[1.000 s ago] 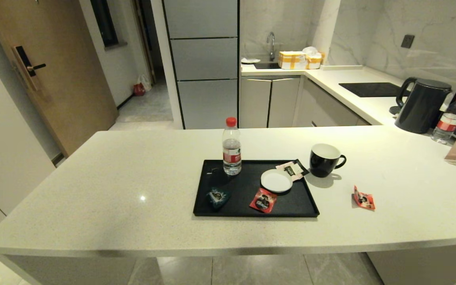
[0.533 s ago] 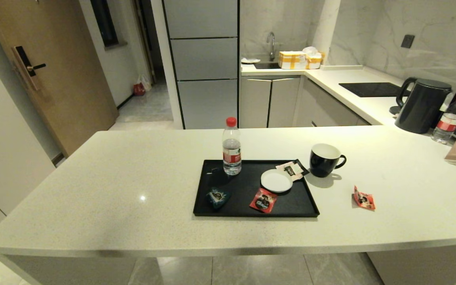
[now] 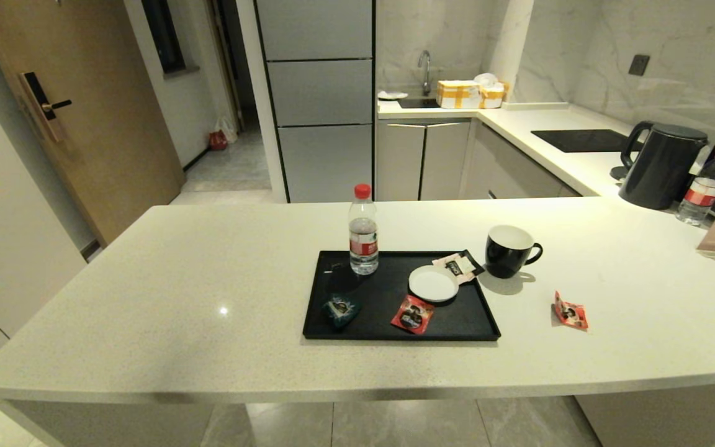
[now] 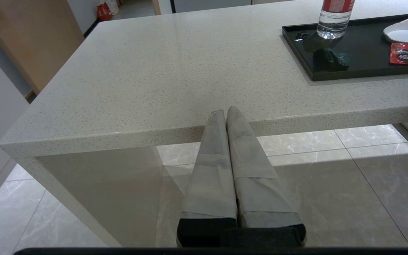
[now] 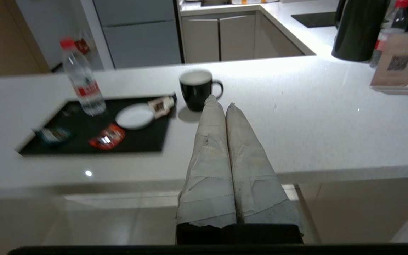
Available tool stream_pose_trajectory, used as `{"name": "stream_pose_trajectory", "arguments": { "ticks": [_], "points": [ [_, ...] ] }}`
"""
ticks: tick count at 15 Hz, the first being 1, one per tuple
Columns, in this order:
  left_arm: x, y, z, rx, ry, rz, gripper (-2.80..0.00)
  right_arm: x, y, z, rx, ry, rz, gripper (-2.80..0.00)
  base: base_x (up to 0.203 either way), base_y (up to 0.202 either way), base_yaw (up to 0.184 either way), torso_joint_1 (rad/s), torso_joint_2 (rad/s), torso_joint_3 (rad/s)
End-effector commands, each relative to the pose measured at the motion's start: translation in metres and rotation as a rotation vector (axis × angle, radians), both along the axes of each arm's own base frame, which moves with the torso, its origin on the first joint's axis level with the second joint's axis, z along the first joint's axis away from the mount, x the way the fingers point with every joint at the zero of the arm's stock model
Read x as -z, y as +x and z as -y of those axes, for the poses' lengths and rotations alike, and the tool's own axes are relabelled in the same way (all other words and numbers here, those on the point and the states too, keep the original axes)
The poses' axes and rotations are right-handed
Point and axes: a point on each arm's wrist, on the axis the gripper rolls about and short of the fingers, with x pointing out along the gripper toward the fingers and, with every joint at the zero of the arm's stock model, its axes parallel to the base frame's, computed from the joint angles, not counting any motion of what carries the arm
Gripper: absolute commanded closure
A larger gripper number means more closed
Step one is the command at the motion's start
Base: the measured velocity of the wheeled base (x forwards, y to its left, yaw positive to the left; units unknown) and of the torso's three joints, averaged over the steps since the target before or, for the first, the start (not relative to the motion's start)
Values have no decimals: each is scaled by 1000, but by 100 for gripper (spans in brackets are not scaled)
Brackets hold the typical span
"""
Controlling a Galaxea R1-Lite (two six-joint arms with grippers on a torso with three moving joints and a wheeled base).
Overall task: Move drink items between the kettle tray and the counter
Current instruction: Return the tea bag to its original position
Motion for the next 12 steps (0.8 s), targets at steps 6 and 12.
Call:
{"name": "stream_pose_trajectory", "arguments": {
  "ticks": [6, 12],
  "points": [
    [0, 0, 0, -1, 1, 0, 0, -46, 110, -1, 17, 118, -982, 0, 0, 0, 0, 0, 0, 0],
    [0, 0, 0, -1, 1, 0, 0, 3, 267, -5, 79, 239, -1318, 0, 0, 0, 0, 0, 0, 0]
  ]
}}
